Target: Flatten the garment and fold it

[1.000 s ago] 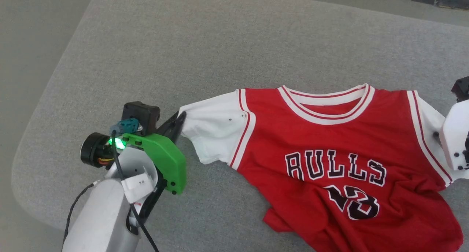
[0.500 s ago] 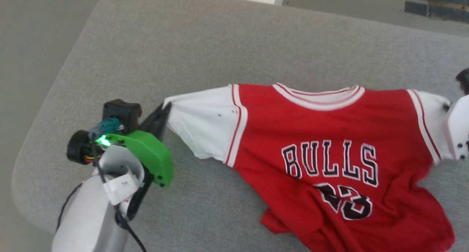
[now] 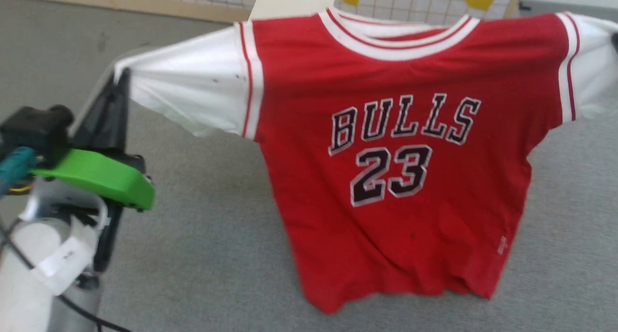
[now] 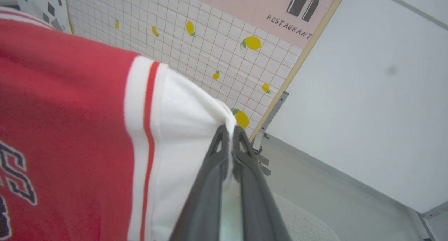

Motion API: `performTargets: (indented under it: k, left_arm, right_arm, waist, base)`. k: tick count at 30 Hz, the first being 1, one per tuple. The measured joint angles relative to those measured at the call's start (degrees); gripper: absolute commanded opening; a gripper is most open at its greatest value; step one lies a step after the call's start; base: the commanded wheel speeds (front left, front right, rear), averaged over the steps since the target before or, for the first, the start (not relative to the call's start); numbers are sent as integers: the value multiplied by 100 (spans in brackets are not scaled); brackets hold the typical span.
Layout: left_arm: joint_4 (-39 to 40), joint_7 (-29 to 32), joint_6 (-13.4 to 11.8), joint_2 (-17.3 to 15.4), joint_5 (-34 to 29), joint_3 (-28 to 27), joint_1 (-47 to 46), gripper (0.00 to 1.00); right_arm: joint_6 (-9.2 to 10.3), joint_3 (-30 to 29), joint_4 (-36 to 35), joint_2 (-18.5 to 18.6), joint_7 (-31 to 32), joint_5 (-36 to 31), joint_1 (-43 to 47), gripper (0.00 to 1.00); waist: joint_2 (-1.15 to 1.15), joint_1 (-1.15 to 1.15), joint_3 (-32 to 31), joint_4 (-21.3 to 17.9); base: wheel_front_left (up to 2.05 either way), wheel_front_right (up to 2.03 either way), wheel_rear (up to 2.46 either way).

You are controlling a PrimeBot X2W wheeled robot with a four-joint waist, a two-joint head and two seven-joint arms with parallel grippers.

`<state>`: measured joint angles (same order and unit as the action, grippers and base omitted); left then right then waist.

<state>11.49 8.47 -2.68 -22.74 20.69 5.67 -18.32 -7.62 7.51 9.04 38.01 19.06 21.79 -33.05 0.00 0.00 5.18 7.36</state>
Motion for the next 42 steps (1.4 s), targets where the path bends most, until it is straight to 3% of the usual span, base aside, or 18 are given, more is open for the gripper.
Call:
performTargets:
  k: [11,19,28,32,34,42]
  left_arm:
    - [1136,-43,-108,-404,84,-622,-187,0]
    - [1110,309,22,-805,318,-798,-1077,0]
    - [-328,456,639,-1026,411,-200,-2691,0]
    - [-1014,326,775,-1007,346,37,-3633,0]
    - [-1668,52,821,-934,237,152,-4523,0]
    - [-3155,-998,842,-626,15,219,-6427,0]
  right_arm:
    - [1,-755,-1616,-237,352,-3,209,0]
    - [0,-945,-1736,-290,466,43,-446,0]
    - [0,-472,-519,-146,285,24,-2148,0]
    - [0,-178,138,-193,47,-91,-2971,0]
    - [0,52,698,-258,-141,-185,-3694,0]
    - [0,183,2025,-656,-838,-771,-5548,0]
  waist:
    - [0,0,-328,-488]
    - [0,0,36,-608]
    - [0,0,922,-672]
    - [0,0,1373,-693]
    - [0,0,1757,-694]
    - [0,1,2637,-634]
  base:
    - [0,0,0]
    - [0,0,0]
    - [0,0,0]
    - [0,0,0]
    - [0,0,0]
    - [0,0,0]
